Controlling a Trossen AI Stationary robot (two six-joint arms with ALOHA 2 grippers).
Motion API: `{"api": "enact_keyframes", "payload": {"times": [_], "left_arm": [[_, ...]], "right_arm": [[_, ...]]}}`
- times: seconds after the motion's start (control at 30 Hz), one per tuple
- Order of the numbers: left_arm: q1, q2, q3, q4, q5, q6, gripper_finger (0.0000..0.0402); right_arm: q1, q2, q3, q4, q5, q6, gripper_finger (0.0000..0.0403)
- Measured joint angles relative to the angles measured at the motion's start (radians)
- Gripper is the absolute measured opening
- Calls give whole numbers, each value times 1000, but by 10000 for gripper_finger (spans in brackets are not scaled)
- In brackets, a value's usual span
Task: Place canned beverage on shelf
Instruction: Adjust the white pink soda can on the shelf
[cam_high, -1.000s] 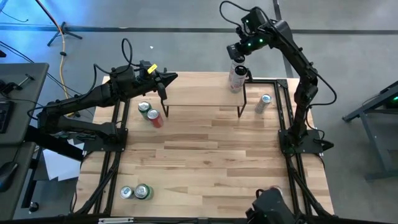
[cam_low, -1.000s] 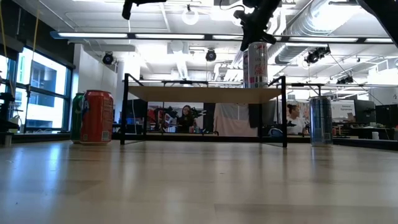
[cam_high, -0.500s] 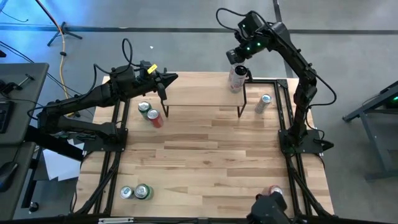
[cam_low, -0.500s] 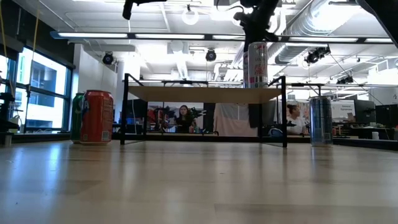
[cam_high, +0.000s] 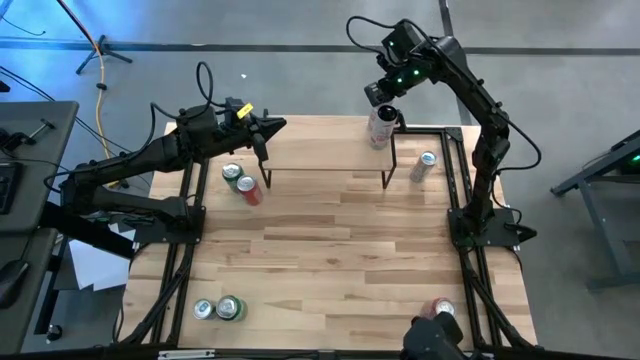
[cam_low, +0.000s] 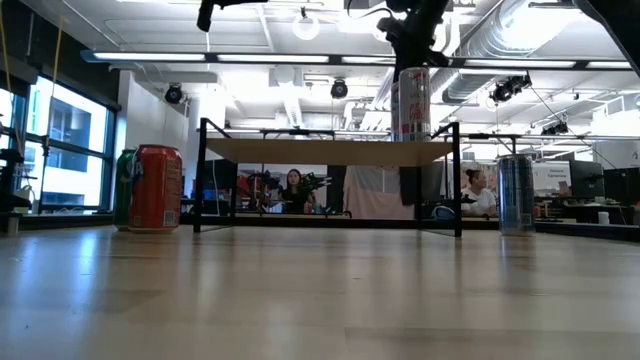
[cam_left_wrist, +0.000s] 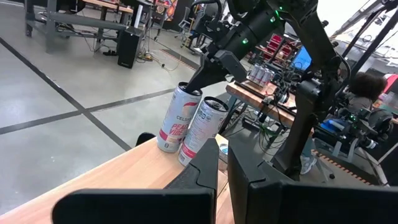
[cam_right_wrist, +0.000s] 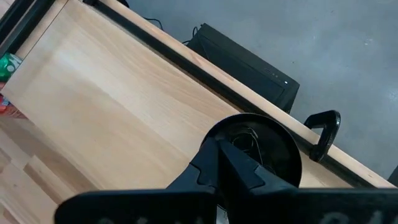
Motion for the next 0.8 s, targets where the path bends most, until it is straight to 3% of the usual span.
{"api": "enact_keyframes", "payload": {"times": [0.8], "left_arm": [[0,0,0,2,0,6,0]], "right_arm": [[-4,-24,16,-7,-3,-37,0]]}}
